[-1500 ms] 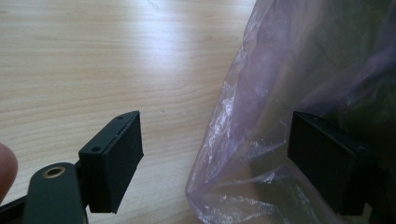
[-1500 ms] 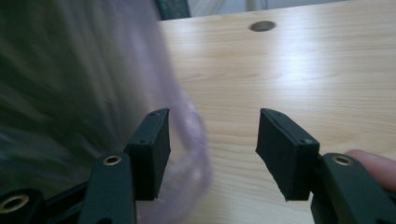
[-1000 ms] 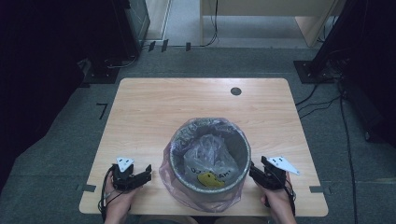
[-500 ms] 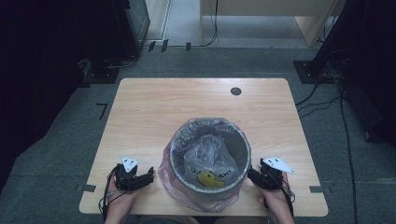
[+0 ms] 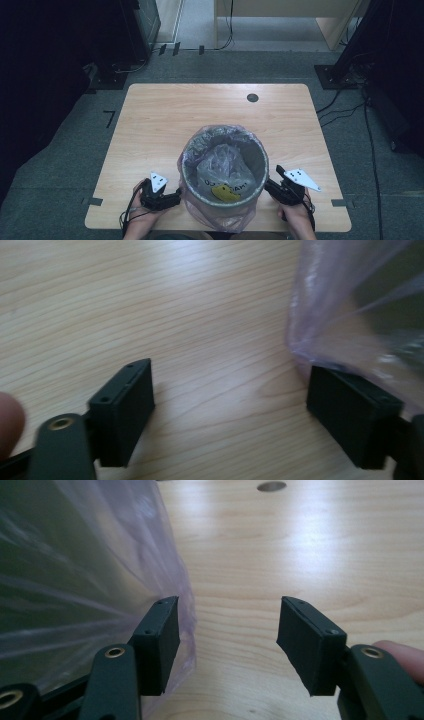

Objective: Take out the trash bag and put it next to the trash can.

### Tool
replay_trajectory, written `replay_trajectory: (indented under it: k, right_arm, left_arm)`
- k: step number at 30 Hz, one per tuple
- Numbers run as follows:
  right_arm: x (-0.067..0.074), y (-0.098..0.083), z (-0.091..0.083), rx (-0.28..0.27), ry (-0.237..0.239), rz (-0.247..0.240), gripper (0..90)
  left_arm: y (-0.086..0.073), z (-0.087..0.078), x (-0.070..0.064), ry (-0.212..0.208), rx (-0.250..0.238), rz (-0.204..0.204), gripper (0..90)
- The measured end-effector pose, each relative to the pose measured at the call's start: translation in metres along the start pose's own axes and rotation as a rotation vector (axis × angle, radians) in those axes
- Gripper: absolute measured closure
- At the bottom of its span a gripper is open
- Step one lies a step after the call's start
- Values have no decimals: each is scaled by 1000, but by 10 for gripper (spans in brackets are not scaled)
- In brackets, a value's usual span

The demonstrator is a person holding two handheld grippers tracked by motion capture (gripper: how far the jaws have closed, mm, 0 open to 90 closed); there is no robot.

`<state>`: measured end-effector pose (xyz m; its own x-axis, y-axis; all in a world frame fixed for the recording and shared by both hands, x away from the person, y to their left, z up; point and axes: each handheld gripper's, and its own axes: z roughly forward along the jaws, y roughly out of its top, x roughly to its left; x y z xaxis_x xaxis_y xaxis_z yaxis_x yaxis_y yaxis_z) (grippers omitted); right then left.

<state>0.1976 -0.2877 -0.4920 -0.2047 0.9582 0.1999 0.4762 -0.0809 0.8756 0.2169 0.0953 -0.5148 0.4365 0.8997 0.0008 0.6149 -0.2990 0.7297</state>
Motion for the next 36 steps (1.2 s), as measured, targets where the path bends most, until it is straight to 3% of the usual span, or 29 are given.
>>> replay_trajectory:
  k: [2, 8, 11, 14, 19, 21, 24, 28, 32, 34, 36]
  right_arm:
    - [2, 2, -2, -19, 16, -3, 442]
    - [7, 11, -13, -88, 64, -9, 492]
    - [10, 16, -17, -100, 72, -10, 517]
    - [13, 25, -24, -101, 65, -35, 531]
    - [17, 38, -39, -172, 104, -26, 539]
    - [20, 43, -44, -192, 106, -39, 539]
    - [23, 52, -52, -224, 118, -48, 543]
    - [23, 58, -59, -237, 99, -59, 528]
    - [16, 56, -58, -218, 74, -49, 521]
    - [12, 51, -55, -190, 67, -36, 513]
    - [8, 43, -48, -128, 63, -38, 507]
  left_arm:
    - [2, 0, -7, -31, -17, -8, 338]
    - [4, -2, -22, -95, -58, 33, 618]
    - [7, -8, -20, -162, -95, 7, 750]
    - [12, -16, -14, -191, -137, -39, 844]
    - [20, -31, -3, -219, -222, -114, 895]
    - [27, -40, 0, -204, -252, -109, 900]
    - [39, -56, 3, -218, -317, -122, 900]
    - [47, -73, 5, -232, -377, -131, 900]
    - [48, -82, 7, -256, -396, -157, 900]
    - [48, -85, 9, -260, -402, -161, 900]
    - [48, -85, 9, -243, -402, -153, 900]
